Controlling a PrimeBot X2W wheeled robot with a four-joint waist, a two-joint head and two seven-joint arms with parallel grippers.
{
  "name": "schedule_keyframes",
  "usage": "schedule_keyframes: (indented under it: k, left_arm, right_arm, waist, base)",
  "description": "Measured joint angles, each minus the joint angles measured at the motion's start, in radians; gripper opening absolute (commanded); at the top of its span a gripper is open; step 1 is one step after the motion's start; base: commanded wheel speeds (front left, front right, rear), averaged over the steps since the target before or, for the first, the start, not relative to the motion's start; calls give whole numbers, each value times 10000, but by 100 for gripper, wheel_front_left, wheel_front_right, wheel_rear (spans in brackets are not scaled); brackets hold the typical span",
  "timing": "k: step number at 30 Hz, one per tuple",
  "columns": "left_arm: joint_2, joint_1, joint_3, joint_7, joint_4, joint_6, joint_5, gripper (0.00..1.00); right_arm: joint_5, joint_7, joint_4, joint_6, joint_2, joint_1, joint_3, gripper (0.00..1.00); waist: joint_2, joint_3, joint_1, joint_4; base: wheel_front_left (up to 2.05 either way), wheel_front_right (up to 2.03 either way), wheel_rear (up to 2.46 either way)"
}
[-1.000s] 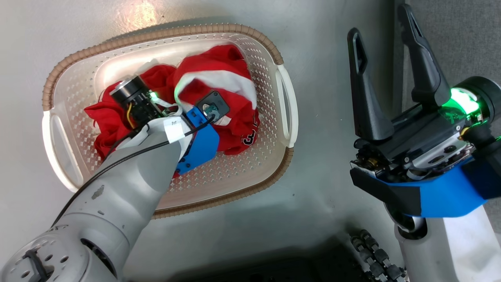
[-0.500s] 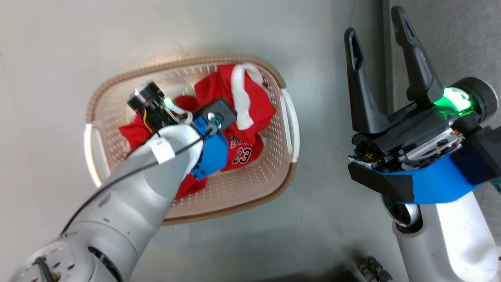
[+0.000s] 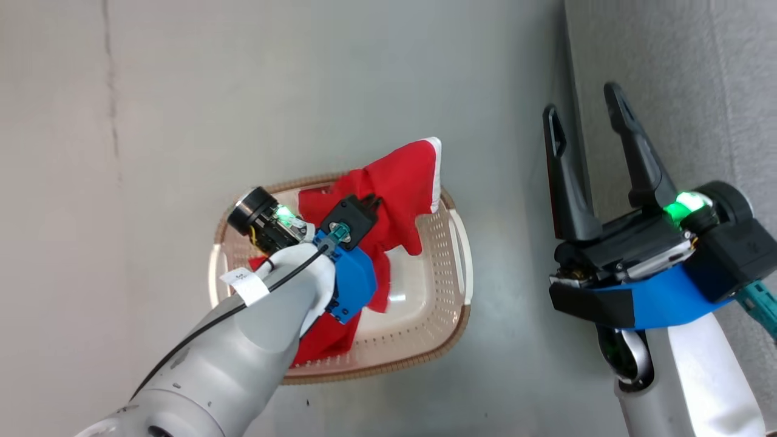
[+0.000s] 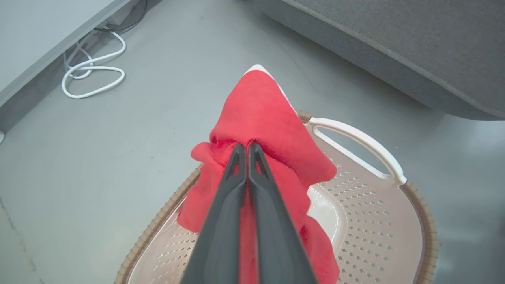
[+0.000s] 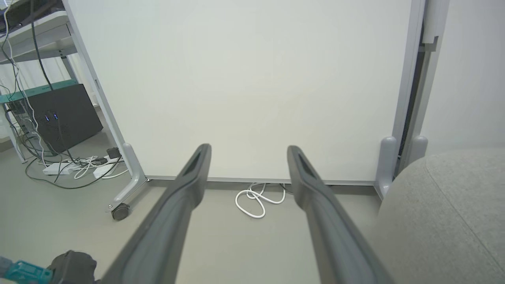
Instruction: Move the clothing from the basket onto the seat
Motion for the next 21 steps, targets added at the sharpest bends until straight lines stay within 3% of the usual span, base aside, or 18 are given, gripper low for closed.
schedule_keyframes:
  k: [11,21]
  left_arm:
    - [644,1279,1371,-13,-2587,481,265,0]
    - [1166,2208,2479,-13,-4640,702,811,0]
  right_arm:
    - [115,0,364,0,0,1072,-337,100]
    - [274,-2,447,0,-2,1425,-359,100]
  waist:
    - [0,-2074,-1,375]
    - [0,-3110,0,702]
  base:
    - [0,0,0]
    - [0,0,0]
